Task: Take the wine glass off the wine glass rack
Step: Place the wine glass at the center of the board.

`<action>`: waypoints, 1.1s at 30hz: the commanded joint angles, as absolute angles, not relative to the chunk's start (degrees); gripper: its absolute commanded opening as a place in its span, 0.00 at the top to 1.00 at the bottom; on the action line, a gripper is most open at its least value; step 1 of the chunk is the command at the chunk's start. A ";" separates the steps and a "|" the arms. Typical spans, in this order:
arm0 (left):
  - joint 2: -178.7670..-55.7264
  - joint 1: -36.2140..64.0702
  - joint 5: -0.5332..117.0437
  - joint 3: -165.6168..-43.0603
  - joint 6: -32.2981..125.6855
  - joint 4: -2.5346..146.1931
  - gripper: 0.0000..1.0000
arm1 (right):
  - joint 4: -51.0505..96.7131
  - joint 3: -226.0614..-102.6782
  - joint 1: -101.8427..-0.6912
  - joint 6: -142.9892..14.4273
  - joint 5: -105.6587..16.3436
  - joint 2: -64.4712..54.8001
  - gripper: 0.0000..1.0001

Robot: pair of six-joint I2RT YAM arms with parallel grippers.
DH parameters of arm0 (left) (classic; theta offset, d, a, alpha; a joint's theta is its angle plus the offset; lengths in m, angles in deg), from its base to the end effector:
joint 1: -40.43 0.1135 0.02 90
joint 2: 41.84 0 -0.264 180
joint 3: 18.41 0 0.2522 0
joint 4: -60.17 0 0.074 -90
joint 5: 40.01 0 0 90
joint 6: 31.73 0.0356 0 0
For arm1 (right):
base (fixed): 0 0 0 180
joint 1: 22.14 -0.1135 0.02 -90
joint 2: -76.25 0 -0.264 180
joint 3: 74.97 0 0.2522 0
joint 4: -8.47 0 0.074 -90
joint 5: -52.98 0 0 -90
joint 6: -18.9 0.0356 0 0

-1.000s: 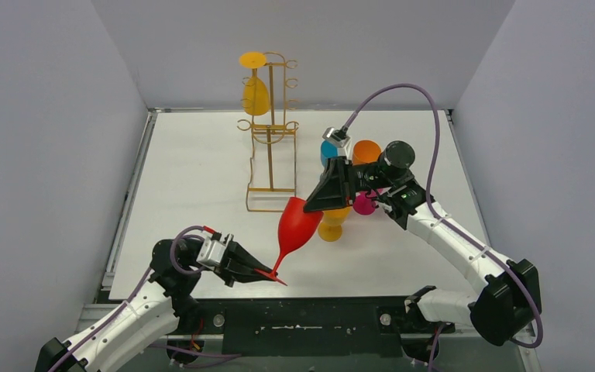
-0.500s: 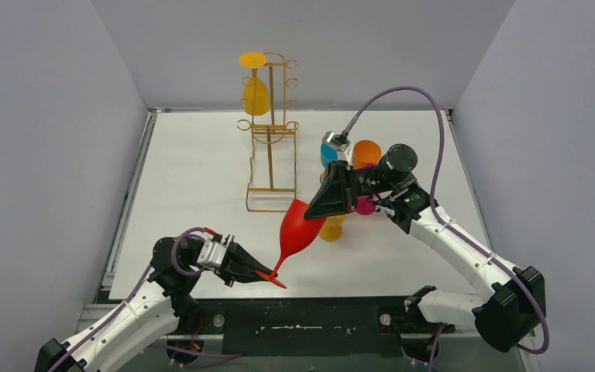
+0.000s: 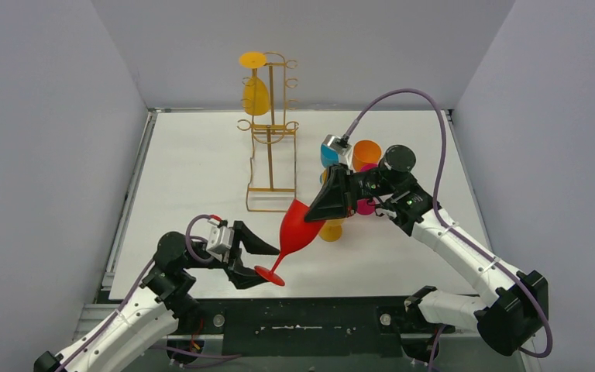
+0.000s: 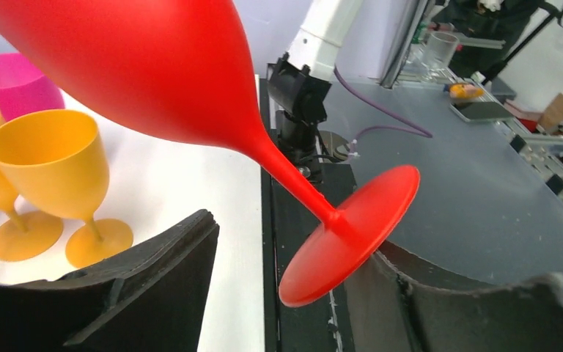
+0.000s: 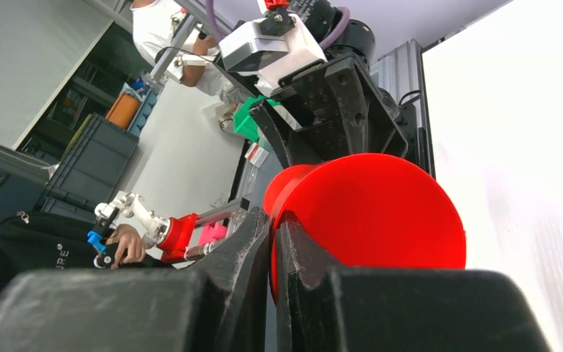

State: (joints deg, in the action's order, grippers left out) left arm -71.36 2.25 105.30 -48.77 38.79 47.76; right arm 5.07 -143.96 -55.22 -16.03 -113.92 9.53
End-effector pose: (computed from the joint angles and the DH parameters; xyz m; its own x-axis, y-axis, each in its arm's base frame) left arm 0.0874 -0.1060 0.2689 -0.1573 -0.1178 -0.9805 0.9849 -0.0919 -0.1469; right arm 0.1900 0.1651 0.3741 -0.7198 -0.2471 -0.6487 -0.6037 -0.2384 0.7607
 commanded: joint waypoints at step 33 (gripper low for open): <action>-65.97 2.48 82.85 -65.32 43.65 82.24 0.08 | 34.00 -144.08 -57.45 -39.68 -85.38 10.69 1.00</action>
